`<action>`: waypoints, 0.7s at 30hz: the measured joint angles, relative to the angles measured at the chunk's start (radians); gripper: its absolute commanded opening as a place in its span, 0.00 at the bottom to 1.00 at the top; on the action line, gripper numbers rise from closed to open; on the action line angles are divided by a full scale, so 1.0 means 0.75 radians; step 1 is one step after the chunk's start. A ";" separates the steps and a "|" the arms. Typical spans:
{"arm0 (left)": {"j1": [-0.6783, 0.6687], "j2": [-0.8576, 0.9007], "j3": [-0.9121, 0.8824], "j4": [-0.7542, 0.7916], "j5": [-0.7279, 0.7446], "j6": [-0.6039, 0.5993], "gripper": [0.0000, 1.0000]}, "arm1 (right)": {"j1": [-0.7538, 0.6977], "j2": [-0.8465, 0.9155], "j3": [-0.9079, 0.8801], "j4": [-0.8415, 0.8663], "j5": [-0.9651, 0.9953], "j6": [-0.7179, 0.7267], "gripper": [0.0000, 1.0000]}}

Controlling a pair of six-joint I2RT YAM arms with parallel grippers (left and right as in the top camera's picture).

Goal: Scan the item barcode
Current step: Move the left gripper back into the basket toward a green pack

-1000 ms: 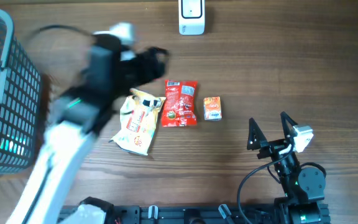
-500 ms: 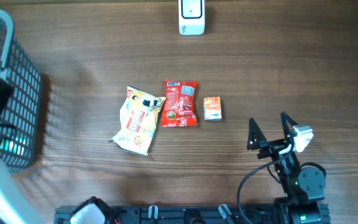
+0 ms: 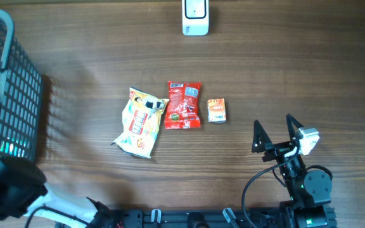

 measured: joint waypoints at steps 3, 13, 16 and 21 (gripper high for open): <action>0.072 0.062 0.002 -0.079 -0.012 -0.011 1.00 | 0.000 0.000 0.000 0.000 0.000 0.000 1.00; 0.139 0.255 -0.230 -0.084 -0.015 -0.020 1.00 | 0.000 0.000 0.000 0.000 0.000 0.000 1.00; 0.139 0.267 -0.370 0.010 0.026 -0.003 1.00 | 0.001 0.000 0.000 0.000 0.000 0.000 1.00; 0.139 0.273 -0.519 0.098 0.061 0.013 1.00 | 0.000 0.000 0.000 0.000 0.000 0.000 1.00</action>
